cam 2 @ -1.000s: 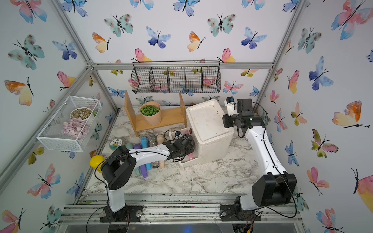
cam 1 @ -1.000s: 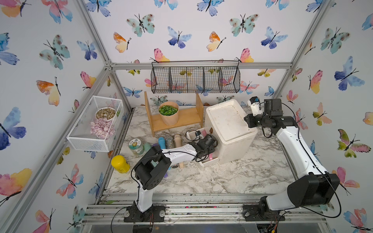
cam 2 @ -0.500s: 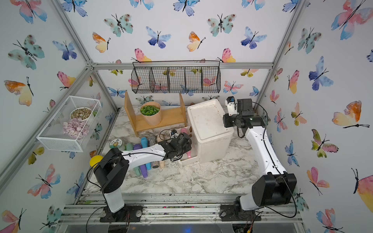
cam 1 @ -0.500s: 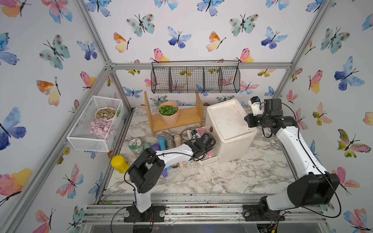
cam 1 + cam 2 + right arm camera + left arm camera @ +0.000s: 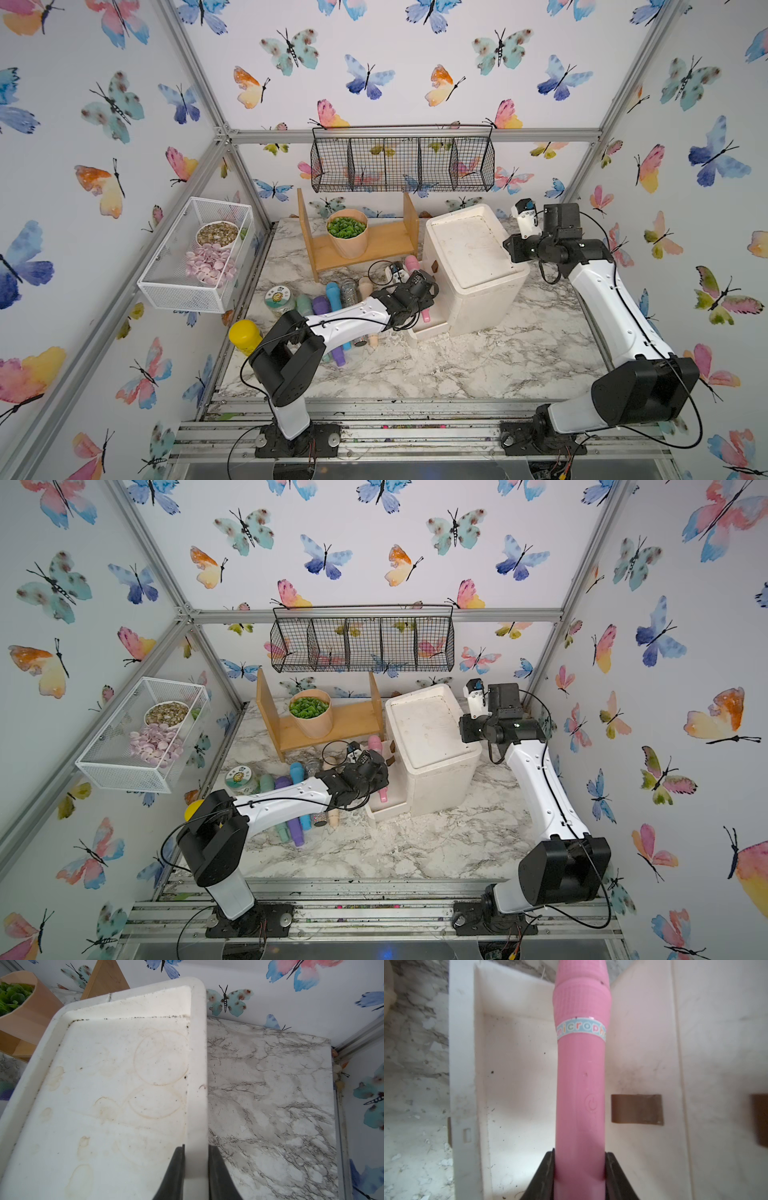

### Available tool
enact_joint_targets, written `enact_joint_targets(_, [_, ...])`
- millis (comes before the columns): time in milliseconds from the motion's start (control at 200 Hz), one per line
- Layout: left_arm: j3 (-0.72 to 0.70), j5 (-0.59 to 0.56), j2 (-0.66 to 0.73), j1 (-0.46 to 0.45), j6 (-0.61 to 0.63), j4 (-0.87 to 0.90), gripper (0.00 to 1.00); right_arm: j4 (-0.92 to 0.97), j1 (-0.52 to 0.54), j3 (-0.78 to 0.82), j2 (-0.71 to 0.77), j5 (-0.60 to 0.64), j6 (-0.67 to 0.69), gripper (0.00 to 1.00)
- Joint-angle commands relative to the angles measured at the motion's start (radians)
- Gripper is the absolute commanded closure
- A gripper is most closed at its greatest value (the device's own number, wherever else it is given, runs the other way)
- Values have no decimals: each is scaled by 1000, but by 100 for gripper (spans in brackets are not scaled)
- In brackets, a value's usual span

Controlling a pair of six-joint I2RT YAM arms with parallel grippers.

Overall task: Take the microphone out of the drawer
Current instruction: Pick up the microphone from the drawer, then place the microphone at the center of the board.

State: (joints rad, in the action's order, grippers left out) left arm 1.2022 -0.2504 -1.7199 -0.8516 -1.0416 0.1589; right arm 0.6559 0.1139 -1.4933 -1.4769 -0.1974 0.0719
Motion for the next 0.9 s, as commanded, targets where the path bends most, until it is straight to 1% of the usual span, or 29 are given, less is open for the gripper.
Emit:
enact_joint_targets(0, [11, -48, 87, 8, 107, -18, 77, -7, -5, -18, -5, -2, -30, 95])
enact_joint_targets(95, [12, -59, 128, 10, 174, -3, 78, -8, -5, -18, -4, -3, -30, 95])
enact_joint_targets(150, [5, -43, 152, 14, 227, -7, 78, -9, -5, -15, -3, -3, -30, 95])
enact_joint_targets(250, [-8, -28, 199, 41, 267, 24, 78, -8, -5, -13, 0, -5, -32, 95])
enact_joint_targets(315, [-42, -1, 241, 81, 265, 30, 78, -12, -5, -9, 4, -5, -32, 95])
enact_joint_targets(445, [-143, 80, 333, 200, 256, 21, 79, -18, -5, -1, 7, -8, -32, 95])
enact_joint_targets(536, [-208, 127, 392, 282, 284, 17, 79, -17, -5, -7, 1, -21, -34, 95])
enact_joint_targets(651, [-268, 174, 451, 358, 340, 26, 79, -18, -5, -10, -5, -30, -34, 95])
enact_joint_targets(746, [-293, 199, 480, 397, 377, 50, 79, -20, -5, -7, -6, -36, -35, 95])
enact_joint_targets(896, [-330, 227, 491, 408, 399, 52, 78, -24, -5, -8, -11, -45, -36, 95])
